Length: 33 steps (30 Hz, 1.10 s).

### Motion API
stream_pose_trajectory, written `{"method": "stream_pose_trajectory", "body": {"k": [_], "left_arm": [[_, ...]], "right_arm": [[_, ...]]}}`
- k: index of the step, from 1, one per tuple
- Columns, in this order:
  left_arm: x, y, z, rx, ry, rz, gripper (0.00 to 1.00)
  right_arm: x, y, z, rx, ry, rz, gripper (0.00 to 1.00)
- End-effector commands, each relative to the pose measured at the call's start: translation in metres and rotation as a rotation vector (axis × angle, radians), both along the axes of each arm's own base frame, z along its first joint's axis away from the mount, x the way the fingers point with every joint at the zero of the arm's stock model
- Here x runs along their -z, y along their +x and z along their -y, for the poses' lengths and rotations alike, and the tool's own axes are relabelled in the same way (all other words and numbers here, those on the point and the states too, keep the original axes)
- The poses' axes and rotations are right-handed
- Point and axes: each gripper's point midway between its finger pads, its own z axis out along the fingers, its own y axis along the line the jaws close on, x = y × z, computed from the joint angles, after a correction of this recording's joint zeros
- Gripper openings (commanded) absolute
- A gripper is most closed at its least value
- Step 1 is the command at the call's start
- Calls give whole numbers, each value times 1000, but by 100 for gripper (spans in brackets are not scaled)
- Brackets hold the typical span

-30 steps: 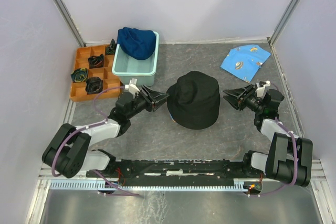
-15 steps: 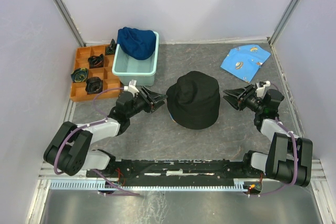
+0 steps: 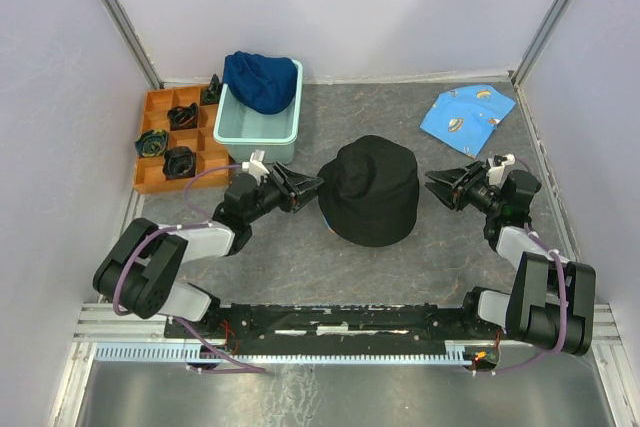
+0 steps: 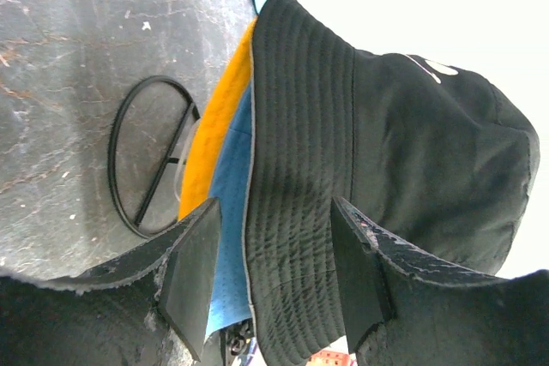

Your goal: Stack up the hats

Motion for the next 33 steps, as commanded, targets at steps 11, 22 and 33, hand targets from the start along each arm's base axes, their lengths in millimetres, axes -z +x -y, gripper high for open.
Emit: {"method": "stream_pose_trajectory", "body": {"k": [11, 22, 33], "left_arm": [[-32, -8, 20, 79, -145, 67, 59], [-20, -11, 21, 70, -190, 39, 33], [-22, -12, 19, 65, -194, 43, 3]], "right_arm": [[-12, 7, 2, -15, -24, 59, 50], [-13, 3, 0, -19, -15, 62, 50], [-12, -2, -1, -26, 5, 73, 51]]}}
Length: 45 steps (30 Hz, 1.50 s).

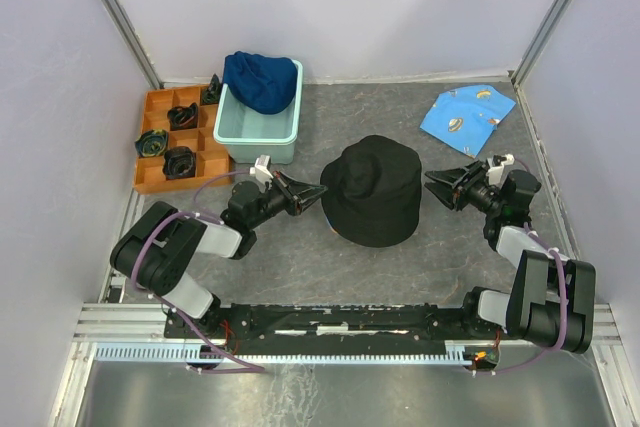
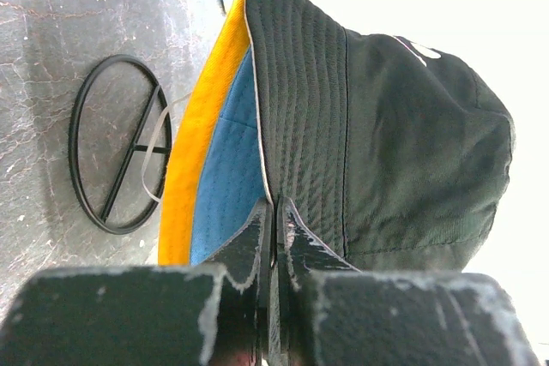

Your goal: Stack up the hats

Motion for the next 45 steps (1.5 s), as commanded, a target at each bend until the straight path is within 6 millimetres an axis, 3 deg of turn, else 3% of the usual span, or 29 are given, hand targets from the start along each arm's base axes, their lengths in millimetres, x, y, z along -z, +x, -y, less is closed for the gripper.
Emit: {"method": "stream_pose_trajectory", "body": {"k": [1, 8, 19, 29, 33, 37, 38, 45], "left_arm": [[-19, -2, 3, 14, -52, 46, 3], [-18, 2, 6, 23, -46, 47, 3], [-23, 8, 12, 34, -70, 62, 3], [-18, 8, 12, 36, -62, 49, 3], [-16, 9, 12, 34, -56, 42, 3], [-12, 9, 12, 31, -45, 30, 3], [-10, 9, 12, 30, -41, 24, 3], [12, 4, 8, 27, 1, -34, 3]], "right_arm": [[-12, -3, 0, -20, -3, 75, 51], [6, -18, -1, -52, -75, 25, 51], [14, -21, -5, -67, -70, 4, 53], [0, -16, -25, -101, -56, 43, 53], [1, -18, -27, -108, -57, 38, 40], [8, -22, -27, -110, -70, 18, 4], [10, -23, -27, -108, -71, 14, 0], [25, -30, -25, -120, -146, -35, 0]]}}
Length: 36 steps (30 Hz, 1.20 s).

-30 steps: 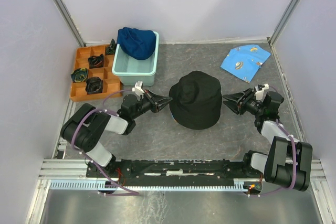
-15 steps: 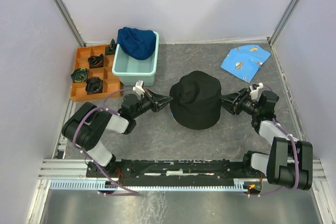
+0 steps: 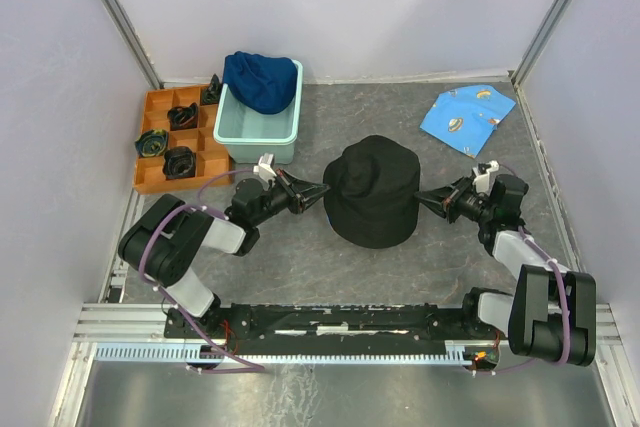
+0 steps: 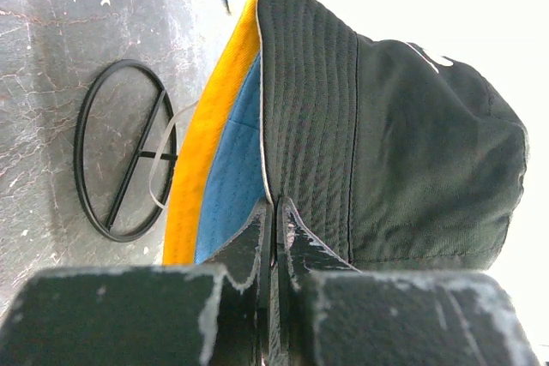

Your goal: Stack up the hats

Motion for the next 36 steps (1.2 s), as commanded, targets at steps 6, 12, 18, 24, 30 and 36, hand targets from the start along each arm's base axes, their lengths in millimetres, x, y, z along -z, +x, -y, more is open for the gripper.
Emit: {"method": "stream_pose_trajectory", "body": {"k": [6, 12, 18, 24, 30, 36], "left_arm": [[28, -10, -1, 21, 50, -76, 3], [54, -18, -7, 22, 98, -118, 3], [74, -22, -11, 18, 127, -149, 3], [87, -23, -12, 26, 141, -155, 3], [70, -21, -7, 43, 100, -115, 3], [64, -17, -10, 24, 151, -99, 34]], "right_arm": [[31, -13, 5, -26, -139, -64, 0], [56, -15, 9, -19, -175, -122, 0], [71, -15, 14, -5, -207, -158, 0], [76, -13, 17, -1, -225, -164, 0], [53, -7, 18, -15, -252, -97, 14], [40, -4, 21, -9, -280, -66, 44]]}}
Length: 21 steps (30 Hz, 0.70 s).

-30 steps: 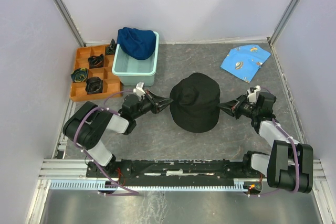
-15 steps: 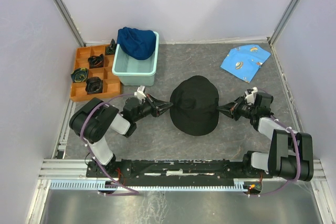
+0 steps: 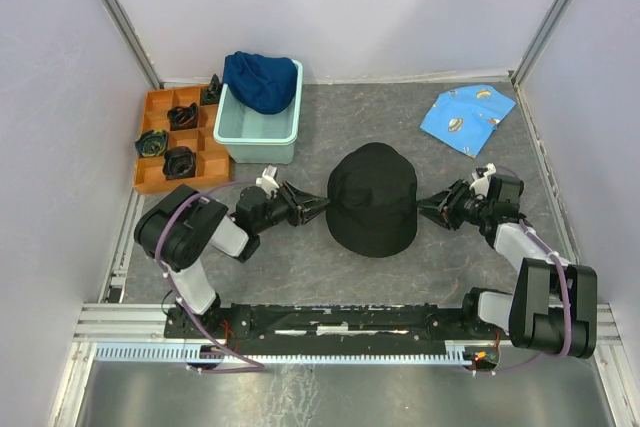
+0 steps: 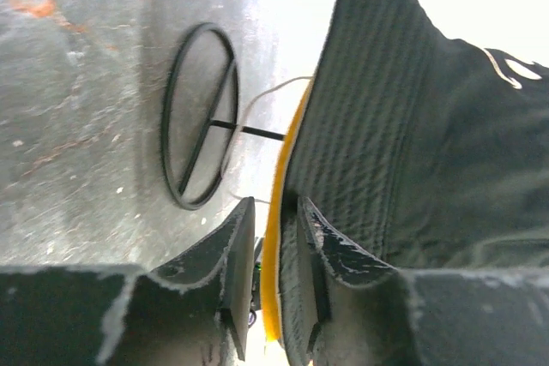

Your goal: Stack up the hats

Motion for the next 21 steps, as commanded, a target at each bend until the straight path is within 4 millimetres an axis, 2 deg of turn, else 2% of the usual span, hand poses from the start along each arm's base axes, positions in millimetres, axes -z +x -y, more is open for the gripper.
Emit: {"method": "stream_pose_trajectory", "body": {"k": [1, 3, 4, 5, 9, 14, 16, 21], "left_arm": [[20, -4, -10, -15, 120, -28, 40], [17, -2, -12, -27, 133, -15, 48], [15, -1, -12, -30, 137, -10, 59], [12, 0, -13, -38, 136, -3, 65], [6, 5, -28, -93, 169, -1, 70], [-5, 20, -71, -226, 241, -3, 71], [-22, 34, -89, -275, 293, 33, 72], [-68, 72, -102, -336, 372, 97, 72]], "right_arm": [[-6, 5, 8, 12, -74, 24, 47], [-7, 5, 10, 14, -86, 26, 49], [-7, 5, 11, 17, -90, 23, 49], [-7, 5, 11, 17, -95, 27, 49], [-3, 3, 18, 28, -134, 7, 50], [-4, 2, 35, 66, -193, -7, 54], [-7, 2, 40, 74, -220, -5, 54], [-13, 1, 46, 86, -257, 0, 56]]}}
